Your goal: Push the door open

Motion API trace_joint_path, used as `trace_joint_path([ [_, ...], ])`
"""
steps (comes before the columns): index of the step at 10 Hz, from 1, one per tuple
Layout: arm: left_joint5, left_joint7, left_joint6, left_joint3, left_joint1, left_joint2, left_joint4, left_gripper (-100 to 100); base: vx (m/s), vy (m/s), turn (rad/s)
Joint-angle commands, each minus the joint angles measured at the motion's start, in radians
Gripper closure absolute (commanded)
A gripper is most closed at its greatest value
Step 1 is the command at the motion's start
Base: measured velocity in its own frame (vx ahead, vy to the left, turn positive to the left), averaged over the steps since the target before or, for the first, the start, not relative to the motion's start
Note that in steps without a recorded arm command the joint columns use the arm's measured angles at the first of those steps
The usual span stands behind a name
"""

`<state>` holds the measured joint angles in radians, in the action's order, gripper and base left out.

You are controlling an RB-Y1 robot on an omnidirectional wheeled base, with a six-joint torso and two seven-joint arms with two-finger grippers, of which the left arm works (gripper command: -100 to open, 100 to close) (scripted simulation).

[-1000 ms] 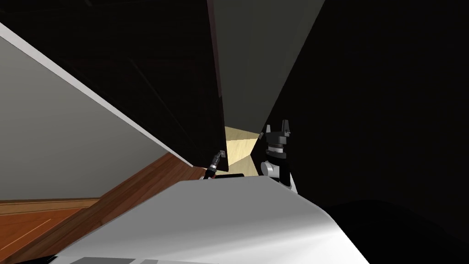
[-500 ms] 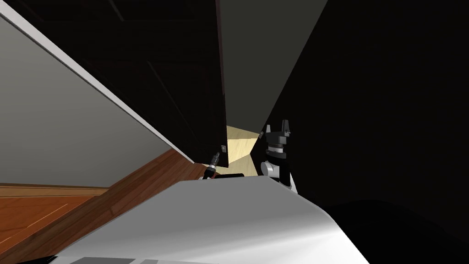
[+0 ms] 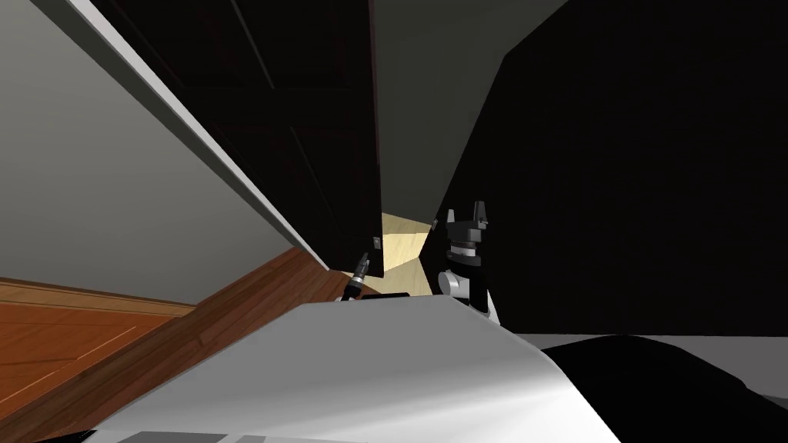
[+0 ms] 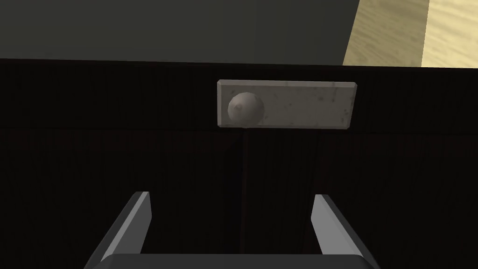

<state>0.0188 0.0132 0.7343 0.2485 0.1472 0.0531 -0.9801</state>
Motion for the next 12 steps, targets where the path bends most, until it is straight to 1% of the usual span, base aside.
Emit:
trace_joint_path([
  [1,-0.001,-0.002,0.004,-0.003,-0.004,0.003,0.005,-100,0.169,-0.055,-0.014],
  [4,-0.003,-0.005,0.011,-0.011,-0.014,0.002,0.018,-100,0.193,-0.039,-0.02],
  [6,-0.004,-0.008,0.015,-0.017,-0.02,-0.004,0.026,-100,0.206,-0.046,-0.021],
  [7,-0.005,-0.009,0.018,-0.02,-0.024,-0.01,0.031,-100,0.19,-0.077,-0.019],
  [8,-0.005,-0.008,0.016,-0.018,-0.022,-0.007,0.029,-100,0.084,-0.031,0.004],
  [9,-0.005,-0.008,0.016,-0.018,-0.022,-0.007,0.029,100,-0.016,0.005,0.01],
  [12,-0.005,-0.008,0.016,-0.018,-0.022,-0.007,0.029,100,-0.023,0.009,-0.009],
])
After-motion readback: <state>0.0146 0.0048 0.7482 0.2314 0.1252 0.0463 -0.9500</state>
